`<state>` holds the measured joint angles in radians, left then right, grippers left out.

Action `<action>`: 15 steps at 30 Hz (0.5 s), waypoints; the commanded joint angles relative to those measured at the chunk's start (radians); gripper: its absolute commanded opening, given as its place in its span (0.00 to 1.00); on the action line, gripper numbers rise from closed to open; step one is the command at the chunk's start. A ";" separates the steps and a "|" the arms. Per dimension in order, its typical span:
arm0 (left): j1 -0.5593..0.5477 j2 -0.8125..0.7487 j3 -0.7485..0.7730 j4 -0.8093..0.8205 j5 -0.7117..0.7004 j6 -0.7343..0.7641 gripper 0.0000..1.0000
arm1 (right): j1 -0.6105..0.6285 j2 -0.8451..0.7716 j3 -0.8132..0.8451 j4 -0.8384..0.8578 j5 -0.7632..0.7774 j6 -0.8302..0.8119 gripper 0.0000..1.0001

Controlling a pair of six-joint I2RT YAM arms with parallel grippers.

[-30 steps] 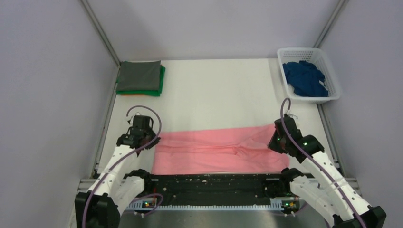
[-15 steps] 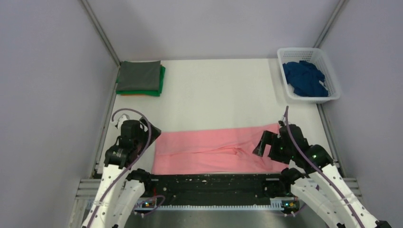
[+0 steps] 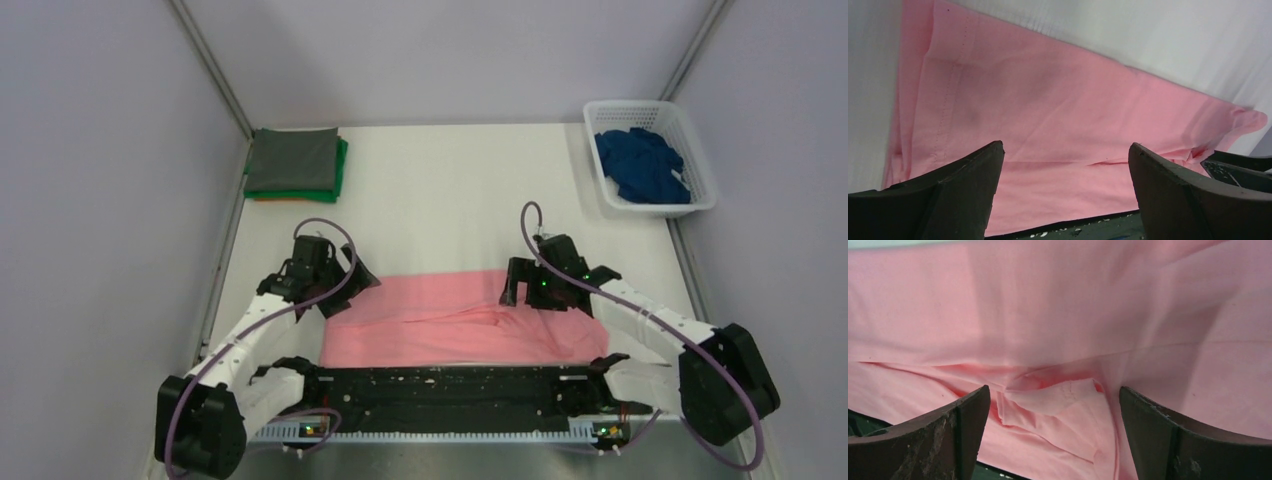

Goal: Fold and stack the t-shirts
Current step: Fold the other side of the tshirt into a rectangle

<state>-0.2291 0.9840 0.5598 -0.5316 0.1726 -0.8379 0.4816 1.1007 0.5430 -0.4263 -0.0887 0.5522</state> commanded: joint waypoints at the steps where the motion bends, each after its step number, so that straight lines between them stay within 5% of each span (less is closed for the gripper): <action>1: -0.007 -0.007 -0.012 0.068 -0.014 0.017 0.99 | 0.008 0.050 -0.023 0.136 -0.098 -0.052 0.98; 15: -0.007 0.008 0.007 0.053 -0.045 0.023 0.99 | 0.060 -0.192 -0.102 0.024 -0.428 -0.082 0.97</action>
<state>-0.2337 0.9852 0.5529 -0.5064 0.1501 -0.8345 0.5102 0.9867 0.4465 -0.3679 -0.4099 0.4816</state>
